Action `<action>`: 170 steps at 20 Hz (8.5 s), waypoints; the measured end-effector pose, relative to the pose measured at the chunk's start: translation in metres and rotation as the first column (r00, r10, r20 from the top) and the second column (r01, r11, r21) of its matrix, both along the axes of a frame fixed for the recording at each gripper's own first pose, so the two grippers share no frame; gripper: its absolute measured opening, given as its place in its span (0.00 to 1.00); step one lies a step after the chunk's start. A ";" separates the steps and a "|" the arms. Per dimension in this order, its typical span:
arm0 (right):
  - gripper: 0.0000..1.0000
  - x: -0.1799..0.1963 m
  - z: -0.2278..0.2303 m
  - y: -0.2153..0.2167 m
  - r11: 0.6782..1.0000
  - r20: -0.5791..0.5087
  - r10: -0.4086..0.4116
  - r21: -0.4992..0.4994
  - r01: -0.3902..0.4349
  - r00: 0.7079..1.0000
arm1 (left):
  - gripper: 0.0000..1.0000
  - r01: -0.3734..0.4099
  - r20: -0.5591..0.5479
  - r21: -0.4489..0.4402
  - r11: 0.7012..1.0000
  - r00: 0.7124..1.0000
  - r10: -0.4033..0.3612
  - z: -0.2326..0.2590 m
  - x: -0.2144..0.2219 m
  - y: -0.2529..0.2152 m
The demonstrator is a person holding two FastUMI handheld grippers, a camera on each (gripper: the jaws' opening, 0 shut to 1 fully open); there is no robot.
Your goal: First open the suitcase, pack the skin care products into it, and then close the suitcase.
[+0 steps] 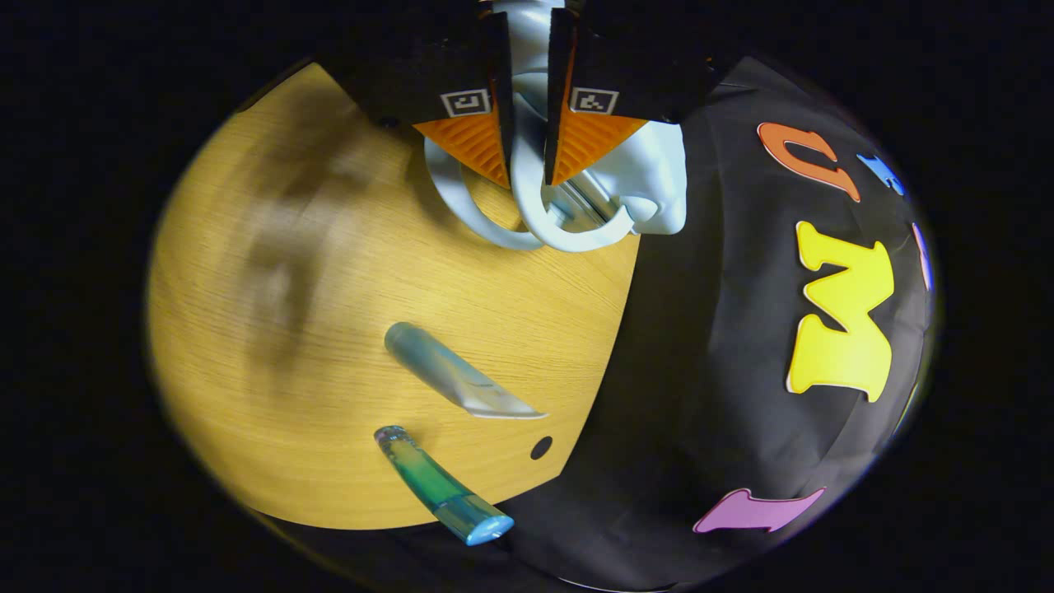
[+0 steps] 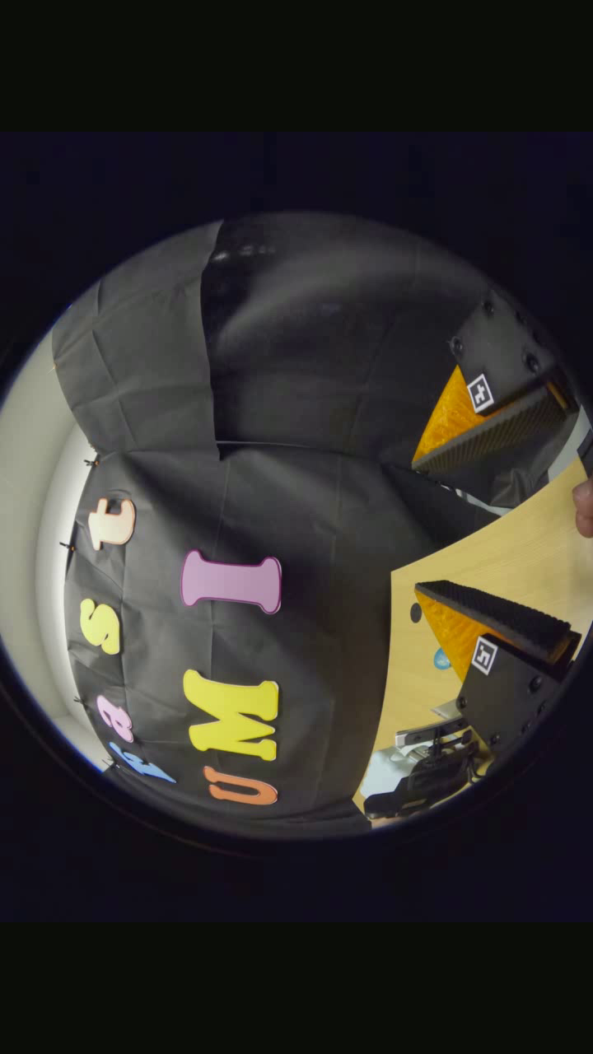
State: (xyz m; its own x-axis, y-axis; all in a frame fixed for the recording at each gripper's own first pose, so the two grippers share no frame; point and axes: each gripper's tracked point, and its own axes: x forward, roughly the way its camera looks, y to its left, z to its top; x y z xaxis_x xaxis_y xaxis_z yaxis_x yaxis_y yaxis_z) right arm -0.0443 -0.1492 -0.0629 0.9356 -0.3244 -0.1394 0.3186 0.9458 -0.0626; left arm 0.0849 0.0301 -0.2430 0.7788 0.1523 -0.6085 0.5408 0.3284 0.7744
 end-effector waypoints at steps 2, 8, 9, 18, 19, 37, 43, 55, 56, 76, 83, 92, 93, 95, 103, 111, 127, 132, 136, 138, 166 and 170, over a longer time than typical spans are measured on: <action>0.80 0.004 0.002 0.012 1.000 0.008 0.024 -0.005 -0.024 1.000 | 0.16 -0.030 0.029 -0.070 0.997 0.999 0.032 0.026 -0.002 0.011; 0.78 0.023 0.018 0.072 0.990 0.030 0.140 -0.016 -0.139 0.990 | 0.08 -0.016 0.276 -0.305 0.952 0.955 0.105 0.144 -0.004 0.068; 0.78 0.027 0.022 0.083 0.987 0.035 0.162 -0.021 -0.162 0.986 | 0.07 -0.012 0.325 -0.344 0.939 0.936 0.132 0.167 -0.007 0.086; 0.80 0.049 0.040 0.171 0.957 0.028 0.290 -0.038 -0.289 0.957 | 0.05 -0.051 0.461 -0.713 0.699 0.717 0.522 0.213 -0.050 0.330; 0.80 0.051 0.042 0.177 0.955 0.023 0.295 -0.043 -0.294 0.955 | 0.05 -0.068 0.422 -0.761 0.645 0.702 0.573 0.211 -0.050 0.352; 0.79 0.061 0.008 0.231 0.926 -0.101 0.357 -0.095 -0.366 0.929 | 0.33 -0.335 -0.062 -0.927 0.170 0.582 0.811 0.025 -0.008 0.453; 0.78 0.066 0.006 0.200 0.939 -0.069 0.339 -0.044 -0.342 0.938 | 0.96 -0.186 0.137 -0.936 0.300 0.593 0.794 0.136 -0.029 0.369; 0.78 0.040 -0.022 0.091 0.947 -0.080 0.320 -0.017 -0.322 0.944 | 1.00 -0.012 0.210 -0.942 0.336 0.759 0.616 0.167 -0.052 -0.034; 0.80 0.038 -0.026 0.081 0.950 -0.087 0.310 -0.011 -0.312 0.947 | 0.98 -0.006 0.200 -0.945 0.327 0.779 0.595 0.160 -0.050 -0.059; 0.80 0.011 -0.075 -0.026 0.981 -0.222 0.195 0.027 -0.194 0.955 | 0.99 -0.262 -0.099 -0.905 0.335 0.896 0.433 -0.029 0.024 -0.214; 0.80 0.014 -0.084 -0.025 0.984 -0.249 0.180 0.037 -0.177 0.952 | 0.95 -0.296 -0.127 -0.888 0.350 0.893 0.433 -0.051 0.057 -0.211; 0.78 0.024 -0.084 -0.006 0.979 -0.238 0.205 0.042 -0.201 0.949 | 0.40 -0.316 -0.179 -0.883 0.347 0.910 0.374 -0.042 0.051 -0.218; 0.79 0.025 -0.086 -0.002 0.976 -0.239 0.217 0.049 -0.212 0.946 | 0.39 -0.313 -0.180 -0.884 0.348 0.914 0.365 -0.035 0.045 -0.216; 0.78 0.029 -0.103 0.015 0.965 -0.255 0.261 0.075 -0.250 0.931 | 0.38 -0.305 -0.185 -0.890 0.338 0.921 0.343 -0.014 0.028 -0.213; 0.79 0.071 -0.163 0.094 0.906 -0.271 0.419 0.193 -0.378 0.867 | 0.38 -0.290 -0.151 -0.905 0.312 0.904 0.401 0.077 -0.050 -0.148; 0.78 0.133 -0.227 0.139 0.881 -0.339 0.459 0.294 -0.371 0.821 | 0.37 -0.356 -0.154 -0.899 0.257 0.804 0.575 0.114 -0.103 -0.061; 0.37 0.163 -0.251 0.147 0.898 -0.428 0.429 0.297 -0.324 0.795 | 0.38 -0.415 -0.184 -0.886 0.206 0.723 0.666 0.127 -0.126 0.057; 0.35 0.131 -0.201 0.152 0.877 -0.398 0.465 0.328 -0.351 0.791 | 0.38 -0.451 -0.311 -0.876 0.172 0.800 0.514 0.119 -0.098 0.060; 0.33 0.097 -0.148 0.154 0.849 -0.346 0.506 0.360 -0.386 0.791 | 0.37 -0.549 -0.435 -0.799 0.244 0.809 0.395 0.097 -0.076 0.070; 0.35 0.081 -0.128 0.157 0.837 -0.326 0.519 0.383 -0.391 0.790 | 0.36 -0.604 -0.507 -0.753 0.262 0.786 0.354 0.082 -0.061 0.075; 0.35 -0.005 -0.080 0.128 0.822 -0.318 0.475 0.493 -0.285 0.820 | 0.52 -0.886 -0.876 -0.172 0.430 0.337 0.344 -0.054 -0.008 0.094; 0.35 -0.002 -0.075 0.142 0.810 -0.310 0.509 0.490 -0.324 0.803 | 0.65 -0.885 -0.853 -0.205 0.417 0.370 0.367 -0.039 -0.013 0.094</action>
State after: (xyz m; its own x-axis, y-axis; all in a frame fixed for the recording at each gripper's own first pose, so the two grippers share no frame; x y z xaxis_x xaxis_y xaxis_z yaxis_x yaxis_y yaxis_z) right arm -0.0462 -0.0073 -0.1383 0.7869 0.2542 -0.5624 -0.0817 0.9461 0.3133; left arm 0.0721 0.1244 -0.2824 -0.0174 -0.1568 -0.9875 0.1271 0.9793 -0.1578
